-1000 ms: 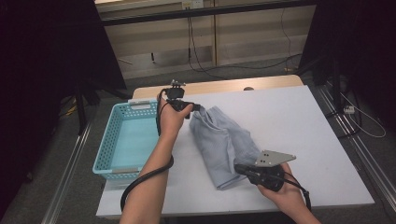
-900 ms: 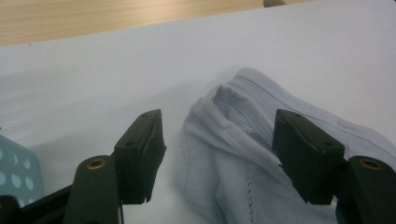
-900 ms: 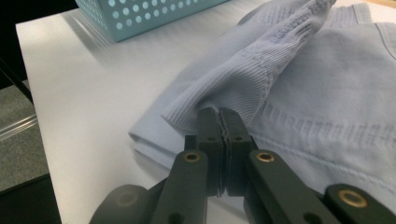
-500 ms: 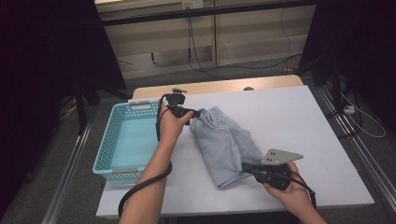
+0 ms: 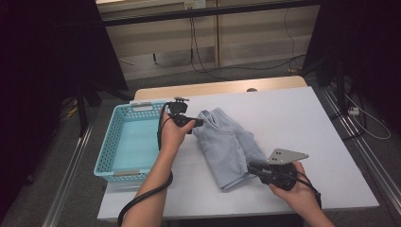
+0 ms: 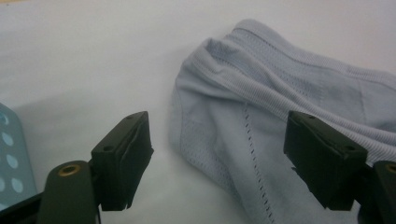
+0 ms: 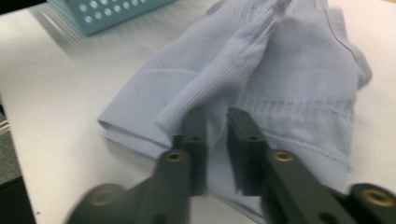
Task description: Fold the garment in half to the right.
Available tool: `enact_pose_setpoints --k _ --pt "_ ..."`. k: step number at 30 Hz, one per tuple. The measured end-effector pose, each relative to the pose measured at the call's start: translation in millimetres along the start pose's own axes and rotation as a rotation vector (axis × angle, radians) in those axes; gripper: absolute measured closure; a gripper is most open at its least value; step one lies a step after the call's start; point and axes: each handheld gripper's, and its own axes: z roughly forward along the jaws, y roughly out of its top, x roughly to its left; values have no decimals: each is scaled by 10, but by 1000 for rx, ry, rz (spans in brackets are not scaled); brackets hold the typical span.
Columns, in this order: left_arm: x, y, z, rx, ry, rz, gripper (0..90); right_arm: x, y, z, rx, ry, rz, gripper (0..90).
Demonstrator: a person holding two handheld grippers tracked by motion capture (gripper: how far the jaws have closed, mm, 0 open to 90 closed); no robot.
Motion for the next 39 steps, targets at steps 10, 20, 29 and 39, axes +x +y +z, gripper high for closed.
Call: enact_pose_setpoints --k 10,20,29,39 --pt "-21 -80 -6 0 11 25 224 -51 17 -17 2 -42 16 539" --pt "-42 -165 -67 -5 -12 44 186 -152 82 14 -22 -82 91 317" --pt "-74 -293 -94 -7 -18 57 176 -190 178 128 -29 -65 130 264" --pt "-140 -379 -121 -16 -35 70 173 -251 249 129 -30 -65 152 230"
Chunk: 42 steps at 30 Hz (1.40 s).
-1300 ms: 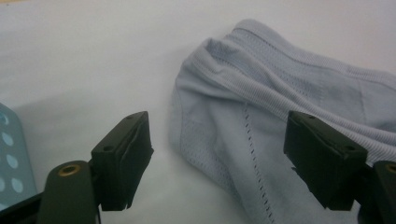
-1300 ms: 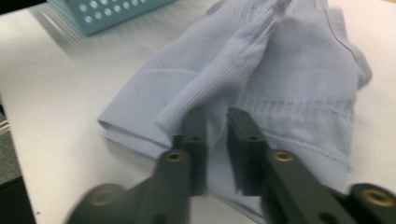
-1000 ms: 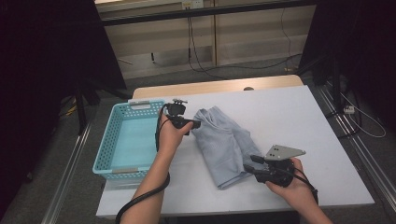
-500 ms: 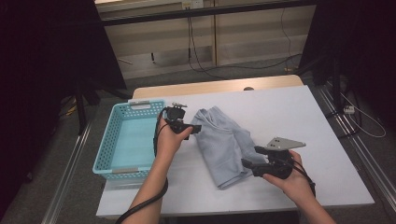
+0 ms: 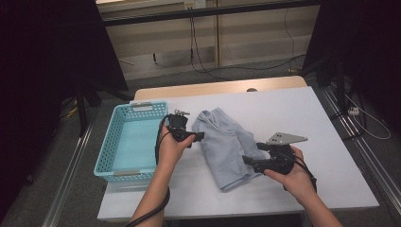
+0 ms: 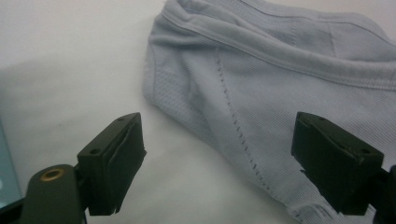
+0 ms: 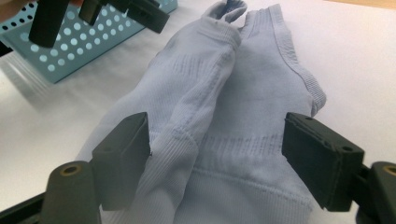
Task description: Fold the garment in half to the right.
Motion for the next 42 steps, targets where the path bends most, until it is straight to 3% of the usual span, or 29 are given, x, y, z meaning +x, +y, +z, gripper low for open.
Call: enact_pose_setpoints --k 5,9,11,14,17,19,22,24,27,36,42 --pt "-18 -42 -5 2 -1 7 172 4 5 48 17 -4 -8 229" --pt "-18 -98 -6 -5 -1 -6 167 13 46 59 -3 -10 -19 260" --pt "-14 -121 5 0 1 1 166 19 81 77 -7 8 0 280" --pt "-9 -134 13 4 3 -1 166 45 94 152 12 19 1 296" --pt "-17 -145 -3 -4 0 -4 166 57 81 270 38 -5 0 349" --pt "-24 -150 -12 -11 7 3 166 47 62 337 55 -10 2 446" --pt "-10 -164 -14 -7 10 4 165 7 20 366 76 18 26 724" --pt "4 -178 -5 -5 10 -3 165 -27 8 349 67 34 37 824" --pt "0 -188 -4 -5 6 -5 165 -46 27 301 53 37 39 841" --pt "-30 -189 -1 -11 3 3 166 -164 67 126 1 -13 39 846" --pt "-36 -184 8 -11 -2 3 166 -280 26 62 2 -50 52 846"
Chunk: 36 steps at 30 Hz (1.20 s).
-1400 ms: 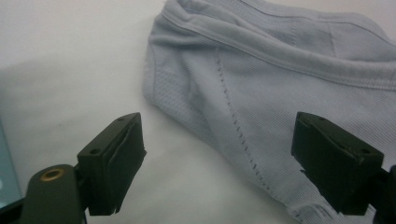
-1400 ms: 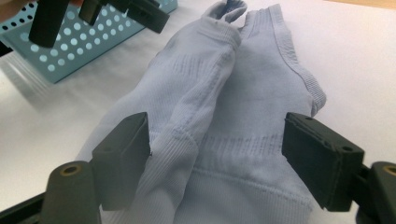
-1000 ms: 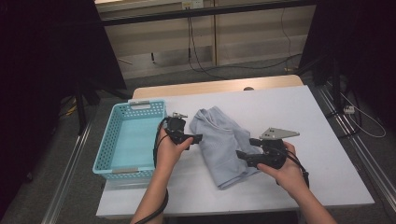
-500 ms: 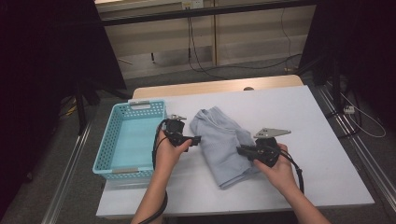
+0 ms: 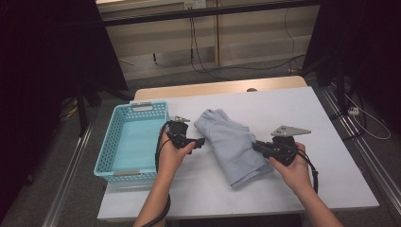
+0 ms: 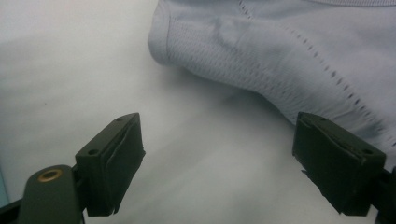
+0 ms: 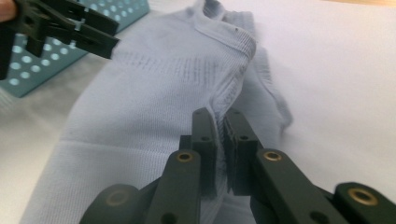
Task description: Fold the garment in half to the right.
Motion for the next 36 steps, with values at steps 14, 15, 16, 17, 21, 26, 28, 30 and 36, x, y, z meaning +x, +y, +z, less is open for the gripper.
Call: enact_pose_setpoints --k 14,15,16,17,21,26,28,30,36 --pt "-9 8 21 0 -7 0 165 -154 -202 120 75 -61 13 843" --pt "-5 8 20 1 -6 1 165 -156 -206 125 81 -69 5 843" --pt "-2 7 19 2 -7 3 165 -161 -212 127 84 -70 13 842" --pt "0 7 18 4 -8 3 165 -165 -216 127 85 -70 16 842" --pt "-7 10 26 -1 -14 -2 165 -145 -217 110 81 -81 8 842" --pt "3 37 25 -3 -17 -2 164 -131 -198 55 67 -76 3 841" --pt "10 60 30 -4 -23 -4 165 -149 -217 49 72 -80 8 841" --pt "15 80 33 -7 -28 -10 169 -166 -230 41 74 -88 15 841" --pt "37 131 57 -19 -36 -20 173 -155 -230 48 71 -97 3 837"
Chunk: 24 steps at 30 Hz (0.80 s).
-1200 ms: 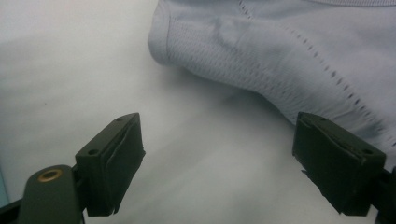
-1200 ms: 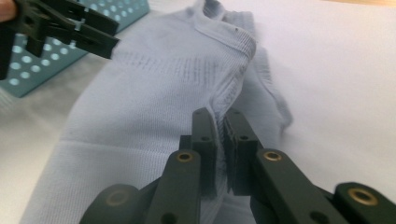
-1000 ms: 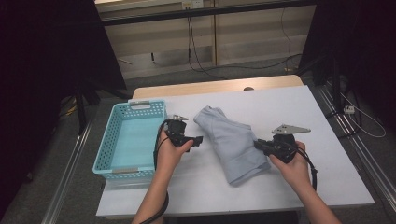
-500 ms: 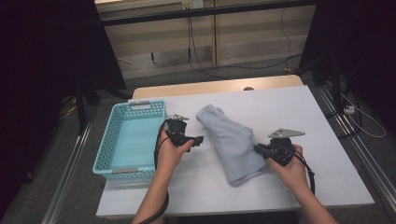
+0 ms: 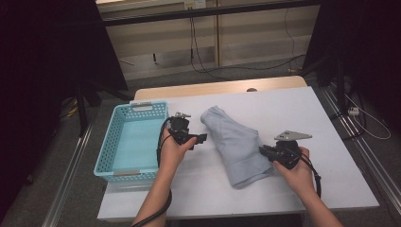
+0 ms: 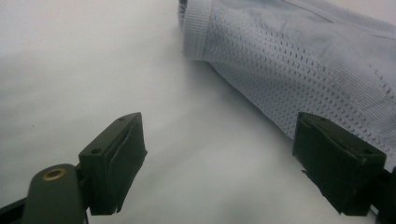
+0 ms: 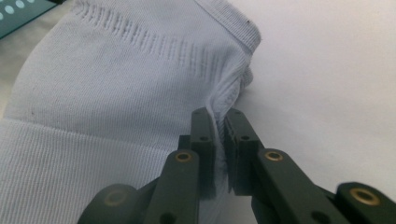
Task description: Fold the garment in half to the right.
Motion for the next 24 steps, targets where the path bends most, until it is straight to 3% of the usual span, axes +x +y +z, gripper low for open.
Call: enact_pose_setpoints --k 9,13,24 --pt "54 199 39 -18 3 -29 197 9 6 3 -4 1 -5 827" --pt "51 257 105 -8 -9 -36 235 36 17 -7 2 -30 -41 819" --pt "40 365 276 6 -27 -46 348 47 14 8 3 -12 -36 815"
